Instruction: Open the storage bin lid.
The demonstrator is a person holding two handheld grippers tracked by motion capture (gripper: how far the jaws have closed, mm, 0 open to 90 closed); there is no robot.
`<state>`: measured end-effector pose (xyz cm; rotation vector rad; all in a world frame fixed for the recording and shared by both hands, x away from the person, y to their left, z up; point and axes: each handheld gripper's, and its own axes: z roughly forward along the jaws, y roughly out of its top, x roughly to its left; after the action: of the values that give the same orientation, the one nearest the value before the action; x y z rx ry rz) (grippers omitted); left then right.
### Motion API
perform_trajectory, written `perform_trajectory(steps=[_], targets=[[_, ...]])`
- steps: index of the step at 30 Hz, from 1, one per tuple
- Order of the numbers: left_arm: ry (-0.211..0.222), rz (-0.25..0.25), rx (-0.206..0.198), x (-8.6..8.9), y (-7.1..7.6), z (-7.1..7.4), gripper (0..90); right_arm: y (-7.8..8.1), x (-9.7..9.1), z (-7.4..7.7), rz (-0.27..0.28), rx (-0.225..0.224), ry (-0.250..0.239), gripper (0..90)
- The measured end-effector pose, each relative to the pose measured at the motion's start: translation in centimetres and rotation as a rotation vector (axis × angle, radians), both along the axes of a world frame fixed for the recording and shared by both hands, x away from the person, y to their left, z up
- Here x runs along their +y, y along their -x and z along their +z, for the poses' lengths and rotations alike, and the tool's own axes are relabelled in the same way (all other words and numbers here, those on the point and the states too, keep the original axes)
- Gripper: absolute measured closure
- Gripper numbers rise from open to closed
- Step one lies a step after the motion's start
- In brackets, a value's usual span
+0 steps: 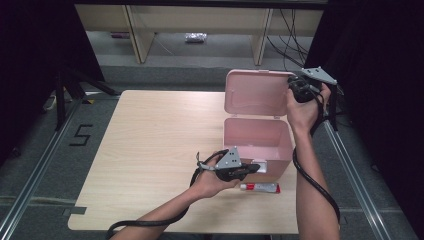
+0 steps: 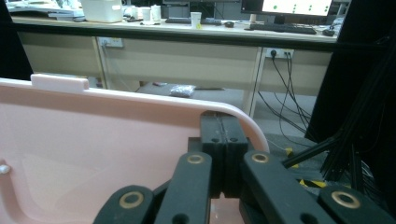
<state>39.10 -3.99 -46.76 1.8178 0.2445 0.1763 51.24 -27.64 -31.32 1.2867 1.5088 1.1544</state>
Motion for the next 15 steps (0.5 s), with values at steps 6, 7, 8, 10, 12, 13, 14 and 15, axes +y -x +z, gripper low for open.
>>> perform_trajectory(steps=[6,7,8,10,12,13,14,15], targets=[[0.0,0.0,0.0,0.0,0.0,0.0,89.7,-0.32,-0.15,-0.05,0.001,0.005,-0.001,90.0],[0.0,0.0,0.0,0.0,-0.01,-0.01,89.8,-0.31,-0.15,-0.05,-0.004,0.008,-0.002,90.0],[0.0,0.0,0.0,0.0,-0.01,-0.01,89.8,-0.31,-0.15,-0.05,-0.004,0.008,-0.002,90.0],[0.0,0.001,0.0,0.0,0.0,0.0,89.8,-0.45,-0.11,-0.12,-0.013,0.019,-0.02,90.0],[0.0,0.0,0.0,0.0,0.0,-0.01,89.8,-0.67,-0.27,-0.26,-0.006,0.013,0.006,90.0],[0.0,0.001,0.0,-0.01,0.01,-0.01,89.8,-0.69,-0.15,-0.31,-0.01,0.023,-0.007,90.0],[-0.001,0.0,0.0,0.0,0.0,0.0,89.8,-0.79,-0.21,-0.37,-0.002,0.021,0.004,90.0],[0.0,0.0,0.0,0.0,0.0,0.0,89.8,-0.84,-0.22,-0.51,-0.003,0.023,0.006,90.0]])
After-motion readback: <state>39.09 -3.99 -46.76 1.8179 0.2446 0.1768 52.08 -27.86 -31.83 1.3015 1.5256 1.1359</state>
